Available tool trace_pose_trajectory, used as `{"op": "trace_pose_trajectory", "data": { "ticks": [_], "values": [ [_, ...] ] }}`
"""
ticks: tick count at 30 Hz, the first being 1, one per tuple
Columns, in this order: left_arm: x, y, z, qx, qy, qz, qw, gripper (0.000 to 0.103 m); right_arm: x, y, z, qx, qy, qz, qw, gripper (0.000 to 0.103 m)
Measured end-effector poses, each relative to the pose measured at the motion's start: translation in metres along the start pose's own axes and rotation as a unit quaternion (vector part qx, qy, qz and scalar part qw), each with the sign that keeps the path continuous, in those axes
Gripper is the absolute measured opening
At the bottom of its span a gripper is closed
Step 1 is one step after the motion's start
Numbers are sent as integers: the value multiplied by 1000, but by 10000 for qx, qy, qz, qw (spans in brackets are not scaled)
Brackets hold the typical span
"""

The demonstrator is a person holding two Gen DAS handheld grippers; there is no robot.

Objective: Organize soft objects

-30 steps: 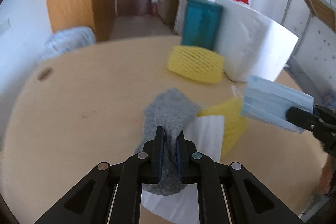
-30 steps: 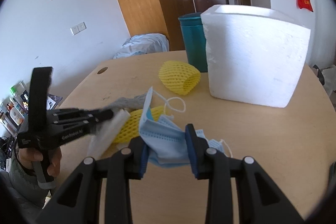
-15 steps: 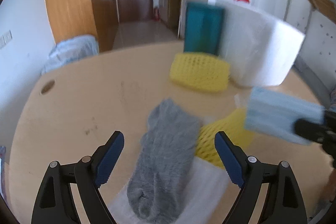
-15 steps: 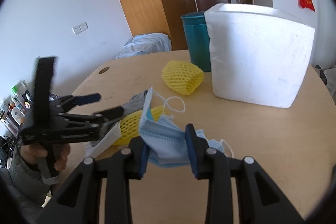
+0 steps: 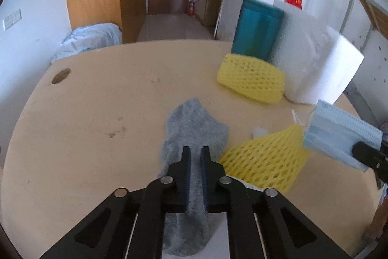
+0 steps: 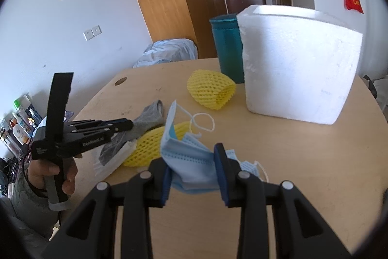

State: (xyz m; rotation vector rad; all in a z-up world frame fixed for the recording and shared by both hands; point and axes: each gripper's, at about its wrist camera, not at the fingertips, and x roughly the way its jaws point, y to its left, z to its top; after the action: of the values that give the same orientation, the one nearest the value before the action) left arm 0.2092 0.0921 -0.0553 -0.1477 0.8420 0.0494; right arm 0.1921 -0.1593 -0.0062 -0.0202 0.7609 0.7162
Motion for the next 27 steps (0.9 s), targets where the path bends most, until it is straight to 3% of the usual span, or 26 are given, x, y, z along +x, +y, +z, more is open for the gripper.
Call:
{"op": "trace_pose_trajectory", "data": {
  "ticks": [2,5,10,12,14,17,27],
  "values": [
    [-10,-5,0,139,-116,-21,9998,7,0,1,0,-28,4,-5,10000,37],
    [-4,-4,-2,216,71,-1,9997,7,-1,2,-1,-49,-12,10,10000,37],
    [1,-3,-4,240,60,304,9992,8,2,3,-3,-92,40,31,9999,37],
    [4,-4,-4,267,88,294,9992,14,3,3,-1,-83,39,29,10000,37],
    [9,-5,-5,300,178,340,9988,39,3,3,-1,-82,28,37,10000,37],
    [9,-4,-5,264,65,407,9988,59,5,4,-1,-91,50,35,9999,37],
    [28,4,-8,54,370,237,9990,60,4,3,-1,-69,48,41,10000,37]
  ]
}}
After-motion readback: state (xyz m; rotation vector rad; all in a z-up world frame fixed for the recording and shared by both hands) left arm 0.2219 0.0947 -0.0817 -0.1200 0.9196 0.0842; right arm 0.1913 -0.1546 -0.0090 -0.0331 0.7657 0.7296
